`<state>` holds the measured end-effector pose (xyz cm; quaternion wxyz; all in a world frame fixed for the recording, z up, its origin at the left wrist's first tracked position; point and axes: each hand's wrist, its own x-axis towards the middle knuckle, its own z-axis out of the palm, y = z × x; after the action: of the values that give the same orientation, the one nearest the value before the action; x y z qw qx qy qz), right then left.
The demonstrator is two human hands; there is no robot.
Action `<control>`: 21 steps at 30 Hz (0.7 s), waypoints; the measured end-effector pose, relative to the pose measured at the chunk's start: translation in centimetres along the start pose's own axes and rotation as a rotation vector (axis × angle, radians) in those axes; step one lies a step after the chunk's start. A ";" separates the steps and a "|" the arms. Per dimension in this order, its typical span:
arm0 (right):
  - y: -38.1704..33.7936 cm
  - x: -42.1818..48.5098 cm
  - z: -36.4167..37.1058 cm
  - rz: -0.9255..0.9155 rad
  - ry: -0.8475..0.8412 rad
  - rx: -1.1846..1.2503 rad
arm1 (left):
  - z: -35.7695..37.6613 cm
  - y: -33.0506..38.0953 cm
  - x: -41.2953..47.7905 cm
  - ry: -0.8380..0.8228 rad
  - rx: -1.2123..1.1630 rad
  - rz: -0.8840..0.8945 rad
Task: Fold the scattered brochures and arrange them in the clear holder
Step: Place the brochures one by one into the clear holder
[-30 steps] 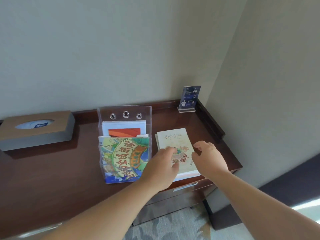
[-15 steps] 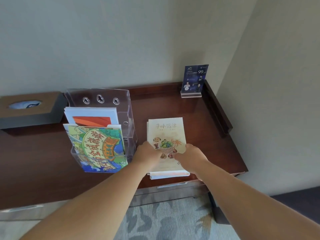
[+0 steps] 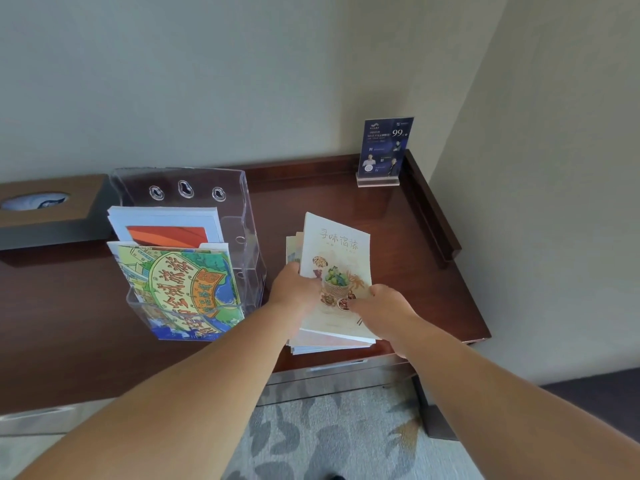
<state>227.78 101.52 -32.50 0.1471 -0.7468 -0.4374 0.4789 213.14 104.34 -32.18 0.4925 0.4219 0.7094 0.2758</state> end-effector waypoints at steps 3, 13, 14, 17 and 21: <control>0.3 0.0 -0.6 0.019 0.087 0.104 | -0.1 0.2 -0.7 -0.036 -0.046 0.069; -2.7 -0.7 -5.1 -0.035 0.255 0.549 | -1.7 3.3 -4.1 -0.162 -0.185 0.268; -3.0 -0.9 -5.3 -0.060 0.252 0.574 | -2.0 3.7 -4.4 -0.142 -0.177 0.277; -4.8 -1.8 -5.8 -0.167 0.228 0.640 | -3.9 5.8 -4.7 -0.031 -0.176 0.332; -9.4 -3.7 -6.3 -0.348 0.193 0.692 | -8.6 10.1 -5.2 0.113 -0.248 0.422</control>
<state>227.66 105.24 -21.16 0.5095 -0.6094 -0.3544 0.4934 209.25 104.97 -18.53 0.4314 0.4812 0.5928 0.4806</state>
